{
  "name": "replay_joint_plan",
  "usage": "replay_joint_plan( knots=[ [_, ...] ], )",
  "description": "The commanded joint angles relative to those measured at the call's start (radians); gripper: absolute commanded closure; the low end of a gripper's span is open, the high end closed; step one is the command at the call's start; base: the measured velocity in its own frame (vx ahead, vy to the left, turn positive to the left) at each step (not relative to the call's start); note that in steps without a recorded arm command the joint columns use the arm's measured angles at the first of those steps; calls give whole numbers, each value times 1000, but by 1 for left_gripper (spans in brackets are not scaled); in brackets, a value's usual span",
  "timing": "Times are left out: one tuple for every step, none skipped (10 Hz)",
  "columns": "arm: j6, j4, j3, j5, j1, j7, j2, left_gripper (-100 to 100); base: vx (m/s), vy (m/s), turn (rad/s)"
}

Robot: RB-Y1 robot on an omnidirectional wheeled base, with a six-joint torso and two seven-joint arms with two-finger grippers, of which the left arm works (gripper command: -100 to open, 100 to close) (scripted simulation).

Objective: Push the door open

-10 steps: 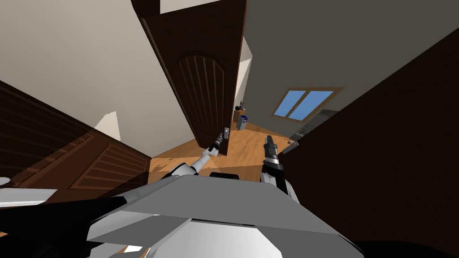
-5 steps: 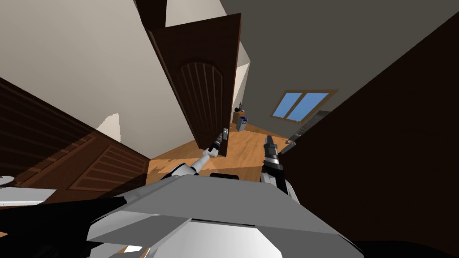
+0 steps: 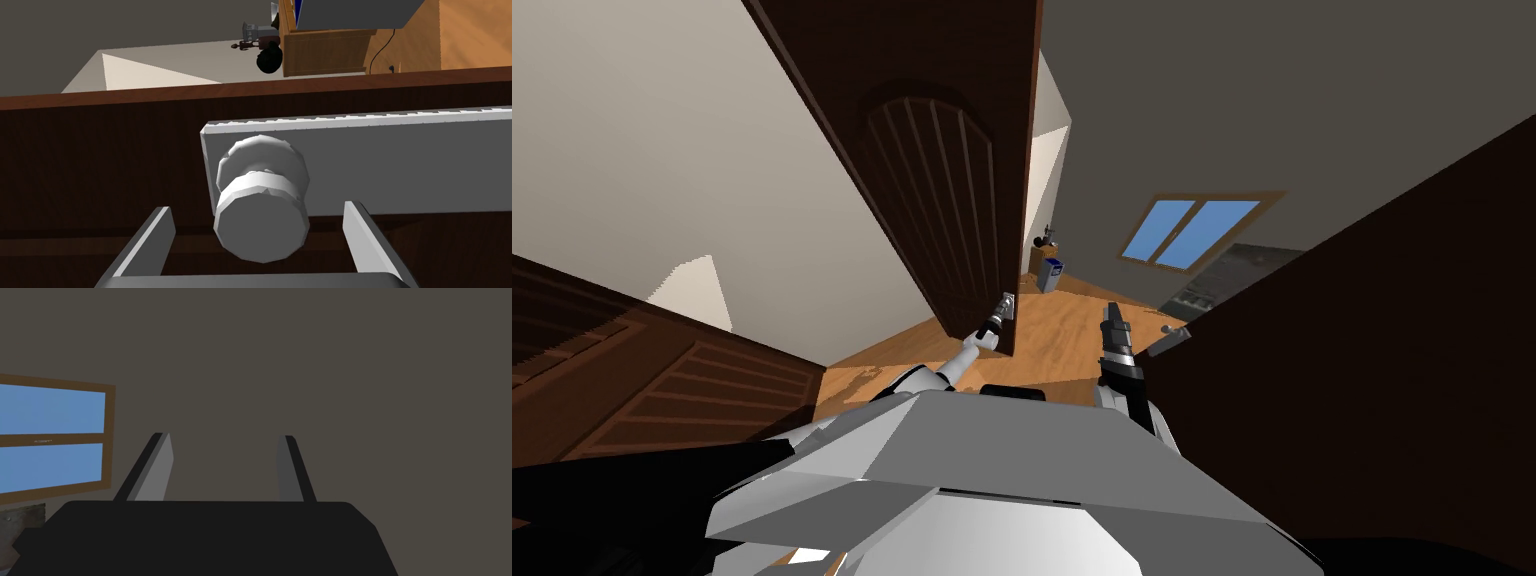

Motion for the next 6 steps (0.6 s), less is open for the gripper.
replay_joint_plan(
  knots=[
    [-6, 2, 3, 0, 1, -2, -3, -100, 201, -62, -18],
    [-4, 2, 2, 0, 1, -1, -2, -100, 85, -25, 1],
    [-4, 2, 2, 0, 1, -1, -2, 100, -10, 2, 5],
    [-4, 2, 2, 0, 1, -1, -2, 100, -36, 10, -6],
    [-4, 2, 2, 0, 1, -1, -2, 100, -26, 9, -10],
    [-4, 2, 2, 0, 1, -1, -2, 100, -16, 5, 2]
  ],
)
